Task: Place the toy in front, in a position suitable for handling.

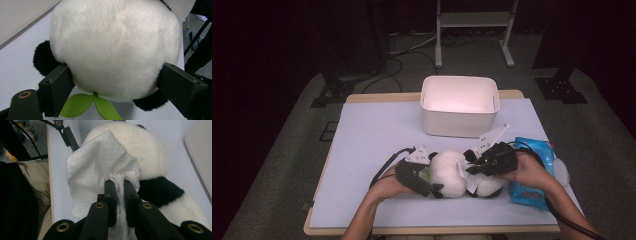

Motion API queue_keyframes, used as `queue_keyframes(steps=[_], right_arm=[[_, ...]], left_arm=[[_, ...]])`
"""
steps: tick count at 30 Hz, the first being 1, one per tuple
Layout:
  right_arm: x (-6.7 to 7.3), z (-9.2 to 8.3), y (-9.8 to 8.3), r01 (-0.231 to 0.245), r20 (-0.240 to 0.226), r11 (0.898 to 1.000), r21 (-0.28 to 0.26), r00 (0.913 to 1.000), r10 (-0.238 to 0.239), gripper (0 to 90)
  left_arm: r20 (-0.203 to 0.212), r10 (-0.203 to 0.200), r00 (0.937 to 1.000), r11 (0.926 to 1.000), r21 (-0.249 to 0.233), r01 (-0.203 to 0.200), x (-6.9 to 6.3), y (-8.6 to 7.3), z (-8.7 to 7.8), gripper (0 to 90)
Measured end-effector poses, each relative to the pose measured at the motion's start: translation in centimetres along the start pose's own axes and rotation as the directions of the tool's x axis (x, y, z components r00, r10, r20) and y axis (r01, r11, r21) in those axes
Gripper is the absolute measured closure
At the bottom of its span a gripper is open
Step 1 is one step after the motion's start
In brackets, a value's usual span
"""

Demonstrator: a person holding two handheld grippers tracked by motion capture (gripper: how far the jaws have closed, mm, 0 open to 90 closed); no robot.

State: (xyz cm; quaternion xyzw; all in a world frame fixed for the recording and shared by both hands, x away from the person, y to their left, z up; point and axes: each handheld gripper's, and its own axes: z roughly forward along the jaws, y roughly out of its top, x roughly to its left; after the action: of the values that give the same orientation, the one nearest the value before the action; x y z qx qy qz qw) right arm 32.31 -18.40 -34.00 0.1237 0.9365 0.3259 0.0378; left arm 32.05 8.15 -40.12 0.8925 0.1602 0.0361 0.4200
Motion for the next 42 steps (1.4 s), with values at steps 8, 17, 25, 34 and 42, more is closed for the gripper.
queue_keyframes(steps=[8, 17, 25, 34, 42], right_arm=[[0.2, 1.3, 1.9, 0.032, -0.022, 0.999, -0.004, 0.9993, -0.032, 83.5], [0.4, 0.9, 1.2, 0.022, -0.015, 1.0, -0.014, 0.9996, -0.022, 83.4], [0.9, 0.8, 0.7, 0.021, -0.008, 1.0, -0.012, 0.9997, -0.021, 83.3], [1.6, 1.8, 2.2, 0.061, -0.006, 0.998, 0.01, 0.9982, -0.06, 83.2], [2.1, 3.1, 4.1, 0.1, -0.028, 0.994, 0.044, 0.9947, -0.099, 83.2]], left_arm=[[-0.008, 0.005, 1.0, 1.0, 0.003, -0.005, -0.1, -0.1, 0.5, 14.4], [-0.006, 0.012, 0.9999, 0.9997, -0.021, -0.012, -0.1, -0.2, 0.8, 13.1], [0.013, 0.001, 0.9999, 0.9997, -0.024, -0.001, 0.4, -0.8, 0.5, 10.9], [-0.001, 0.016, 0.9999, 0.9995, 0.027, -0.016, 0.4, -1.7, -0.4, 10.7], [-0.014, -0.015, 0.9998, 0.9998, 0.015, 0.015, 0.9, -3.2, -2.6, 10.7]])
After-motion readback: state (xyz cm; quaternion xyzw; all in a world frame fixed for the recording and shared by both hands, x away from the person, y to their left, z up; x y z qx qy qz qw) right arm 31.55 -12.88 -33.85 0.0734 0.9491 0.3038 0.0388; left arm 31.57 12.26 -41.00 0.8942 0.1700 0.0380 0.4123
